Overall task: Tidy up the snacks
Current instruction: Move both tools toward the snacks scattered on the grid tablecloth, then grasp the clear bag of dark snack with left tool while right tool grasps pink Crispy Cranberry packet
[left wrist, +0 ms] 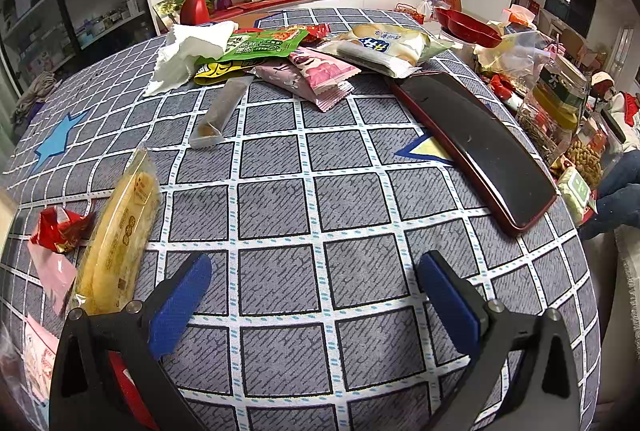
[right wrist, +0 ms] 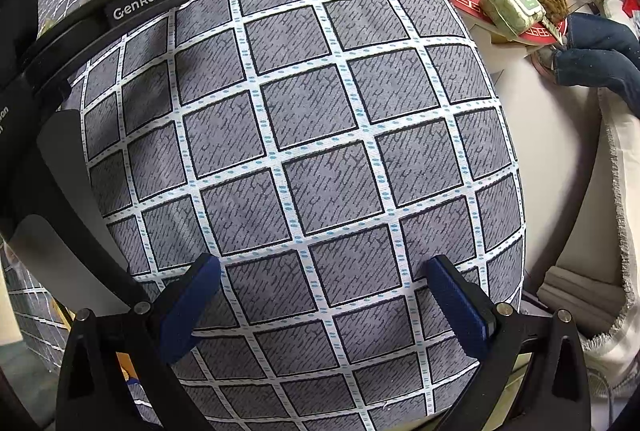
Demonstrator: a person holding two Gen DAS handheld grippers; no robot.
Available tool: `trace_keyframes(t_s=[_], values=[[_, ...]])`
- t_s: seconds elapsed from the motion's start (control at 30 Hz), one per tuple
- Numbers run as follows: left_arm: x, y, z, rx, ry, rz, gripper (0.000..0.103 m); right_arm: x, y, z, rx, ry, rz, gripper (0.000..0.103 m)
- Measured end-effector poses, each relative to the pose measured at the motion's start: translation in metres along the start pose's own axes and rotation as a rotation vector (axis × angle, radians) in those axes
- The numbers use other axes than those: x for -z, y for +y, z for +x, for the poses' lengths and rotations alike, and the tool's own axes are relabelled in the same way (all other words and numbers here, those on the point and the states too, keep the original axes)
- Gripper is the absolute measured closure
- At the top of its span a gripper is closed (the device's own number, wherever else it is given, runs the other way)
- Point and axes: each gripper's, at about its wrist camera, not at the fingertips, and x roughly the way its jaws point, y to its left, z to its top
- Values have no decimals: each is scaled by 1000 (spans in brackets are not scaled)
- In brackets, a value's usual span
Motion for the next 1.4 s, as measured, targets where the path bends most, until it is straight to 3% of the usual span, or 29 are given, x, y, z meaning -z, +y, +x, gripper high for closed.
trace_keyframes(t_s=[0.47, 0.77, 1.03, 1.1, 1.23, 1.4], values=[[0, 0, 0, 0, 0, 0, 0, 3, -1, 4, 0, -6, 10, 0], [0, 0, 0, 0, 0, 0, 0, -11, -2, 12, -1, 80, -11, 0], [0, 0, 0, -1, 1, 1, 0, -21, -2, 14, -2, 72, -4, 0], [-4, -1, 1, 4, 41, 9, 0, -16, -2, 13, -2, 65, -5, 0], [-22, -2, 5, 74, 234, 106, 0, -4, -2, 10, -3, 49, -20, 0], [-42, 40, -61, 148, 189, 99, 0, -4, -4, 5, -30, 77, -19, 0]])
